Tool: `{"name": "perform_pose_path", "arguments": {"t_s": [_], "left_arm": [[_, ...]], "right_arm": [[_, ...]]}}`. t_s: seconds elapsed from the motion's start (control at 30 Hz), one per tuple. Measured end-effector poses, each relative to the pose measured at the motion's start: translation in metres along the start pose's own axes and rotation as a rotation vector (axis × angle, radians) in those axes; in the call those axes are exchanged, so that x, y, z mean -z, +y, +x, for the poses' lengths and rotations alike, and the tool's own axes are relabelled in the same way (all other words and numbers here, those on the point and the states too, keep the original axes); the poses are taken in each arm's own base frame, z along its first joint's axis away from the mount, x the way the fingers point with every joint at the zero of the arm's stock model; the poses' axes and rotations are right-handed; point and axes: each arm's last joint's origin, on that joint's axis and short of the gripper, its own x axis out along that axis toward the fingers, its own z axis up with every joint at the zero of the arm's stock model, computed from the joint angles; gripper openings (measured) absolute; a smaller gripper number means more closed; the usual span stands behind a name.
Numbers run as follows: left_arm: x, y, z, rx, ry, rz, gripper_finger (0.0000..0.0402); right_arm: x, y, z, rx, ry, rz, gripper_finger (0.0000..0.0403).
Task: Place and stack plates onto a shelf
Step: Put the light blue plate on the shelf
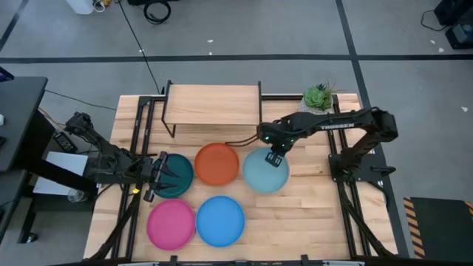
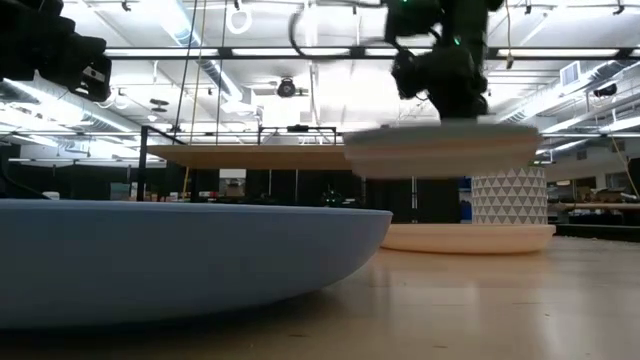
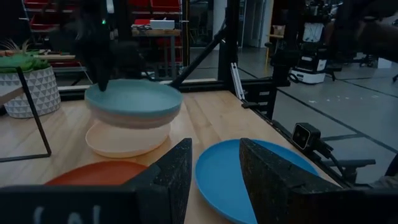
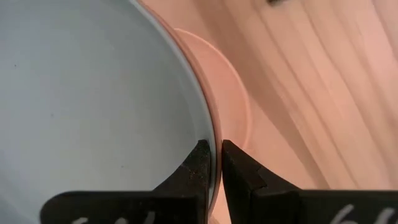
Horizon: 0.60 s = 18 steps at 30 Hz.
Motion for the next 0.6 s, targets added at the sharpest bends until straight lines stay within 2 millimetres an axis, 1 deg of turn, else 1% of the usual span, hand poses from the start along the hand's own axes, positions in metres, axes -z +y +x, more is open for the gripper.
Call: {"name": "perform_pose_path", "arguments": {"t_s": [0.13,0.27,0.43,0.53,0.6], "left_arm": [[0.000,0.000,0.000,0.000,0.000,0.000,0.0142],[0.000,0.000,0.000,0.000,0.000,0.000,0.0142],[0.002,0.000,0.000,-0.001,0.016,0.007,0.0142],[0.002,0.000,0.000,0.000,0.020,0.009,0.0142],[0.002,0.000,0.000,0.000,0.021,0.009,0.0142]], "right_arm": [[0.005,-0.022,0.009,-0.011,-0.036,0.095,0.0032],[0.008,-0.039,0.023,-0.008,-0.007,0.139,0.0032],[0.012,-0.051,0.036,-0.029,0.033,0.163,0.0032],[0.011,-0.052,0.041,-0.058,0.014,0.169,0.0032],[0.014,-0.053,0.045,-0.061,0.027,0.169,0.0032]]}}
